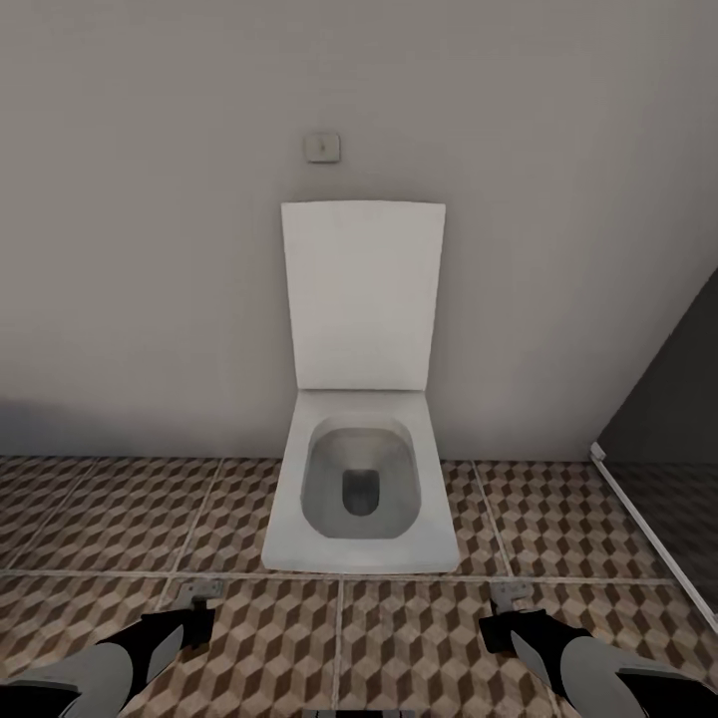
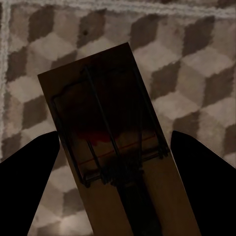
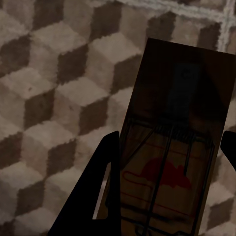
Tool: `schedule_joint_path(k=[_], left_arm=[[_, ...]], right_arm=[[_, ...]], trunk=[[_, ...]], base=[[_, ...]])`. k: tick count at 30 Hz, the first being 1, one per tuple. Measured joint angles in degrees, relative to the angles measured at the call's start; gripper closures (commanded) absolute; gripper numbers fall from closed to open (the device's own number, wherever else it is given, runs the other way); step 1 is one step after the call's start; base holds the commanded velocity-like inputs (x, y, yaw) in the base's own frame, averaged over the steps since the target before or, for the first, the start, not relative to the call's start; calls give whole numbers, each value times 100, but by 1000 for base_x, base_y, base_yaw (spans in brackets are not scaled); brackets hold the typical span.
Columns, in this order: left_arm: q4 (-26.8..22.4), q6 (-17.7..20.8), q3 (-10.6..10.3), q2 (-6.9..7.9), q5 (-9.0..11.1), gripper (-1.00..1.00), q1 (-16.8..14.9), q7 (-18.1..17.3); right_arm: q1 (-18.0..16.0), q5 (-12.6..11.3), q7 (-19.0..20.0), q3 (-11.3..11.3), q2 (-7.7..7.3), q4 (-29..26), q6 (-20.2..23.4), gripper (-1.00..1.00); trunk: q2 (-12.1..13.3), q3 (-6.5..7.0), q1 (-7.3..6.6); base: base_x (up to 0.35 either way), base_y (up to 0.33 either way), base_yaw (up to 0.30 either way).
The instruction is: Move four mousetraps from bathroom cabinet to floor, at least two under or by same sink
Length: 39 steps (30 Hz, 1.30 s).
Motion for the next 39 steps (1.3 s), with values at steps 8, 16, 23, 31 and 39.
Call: schedule_joint_path(k=[8,16,23,31,39], left_arm=[[-1,0,1,-6,0,100,0,14],[-8,-3,9,-24,-2,100,0,42],[-84,-4,18,-60,-31,100,-1,-9],[-230,59,-19,-232,-44,100,0,-23],[-245,68,-44,-287,-52,100,0,-25]], right_arm=[[0,0,0,0,0,0,0,100],[0,0,-2,0,0,0,-23,100],[0,8,-7,-5,10,-6,-65,100],[0,23,-9,-16,82,-43,-34,100],[0,42,-8,-3,111,-56,-19,100]], trunk=[[0,0,0],[0,0,0],[0,0,0],[0,0,0],[0,0,0]], base=[[0,0,0],[0,0,0],[0,0,0],[0,0,0],[0,0,0]])
